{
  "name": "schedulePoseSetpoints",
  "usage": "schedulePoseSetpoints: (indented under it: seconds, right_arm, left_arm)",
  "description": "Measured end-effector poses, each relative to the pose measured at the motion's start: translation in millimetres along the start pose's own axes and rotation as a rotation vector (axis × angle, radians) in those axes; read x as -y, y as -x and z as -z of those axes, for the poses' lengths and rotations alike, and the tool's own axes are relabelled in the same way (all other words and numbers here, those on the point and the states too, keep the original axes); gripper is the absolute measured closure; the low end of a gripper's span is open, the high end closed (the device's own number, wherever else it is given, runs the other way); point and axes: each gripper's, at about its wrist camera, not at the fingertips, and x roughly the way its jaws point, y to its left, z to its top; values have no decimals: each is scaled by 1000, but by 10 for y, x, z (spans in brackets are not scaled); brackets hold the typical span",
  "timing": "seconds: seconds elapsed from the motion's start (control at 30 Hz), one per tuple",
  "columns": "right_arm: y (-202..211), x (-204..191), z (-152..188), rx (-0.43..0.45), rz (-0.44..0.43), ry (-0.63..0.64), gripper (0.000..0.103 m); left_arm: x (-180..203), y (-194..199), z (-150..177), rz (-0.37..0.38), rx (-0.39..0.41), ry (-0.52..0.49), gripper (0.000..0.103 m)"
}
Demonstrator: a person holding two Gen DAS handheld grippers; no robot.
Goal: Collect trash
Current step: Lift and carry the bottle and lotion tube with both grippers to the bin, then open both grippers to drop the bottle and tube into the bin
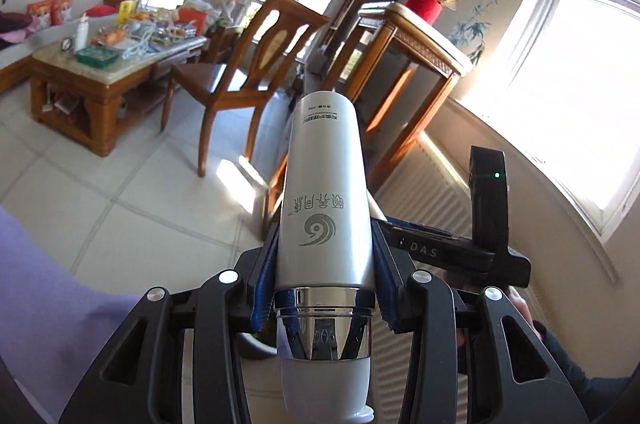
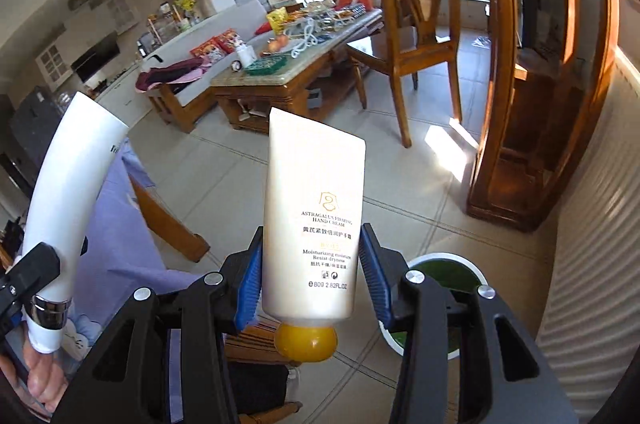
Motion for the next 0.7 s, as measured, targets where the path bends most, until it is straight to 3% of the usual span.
schedulePoseSetpoints:
  seconds: [0.27,0.37,0.53,0.7]
  right_arm:
    - [-715,1190,589,-103,94,-207,59]
    - [-979,1455,814,-133,115,-263,59]
    - [-1395,1833,1073,-177,150,-347,58]
    - [-1652,2068,1218,-216,157,-405,58]
  left_arm:
    - [-412,-1868,742,14,-291,50,61]
    - [-552,-2425,960,32,-378,68,61]
    - [-658,-3105,1222,14,-497,38,61]
    - [-810,-3509,1412,-26,-582,39,61]
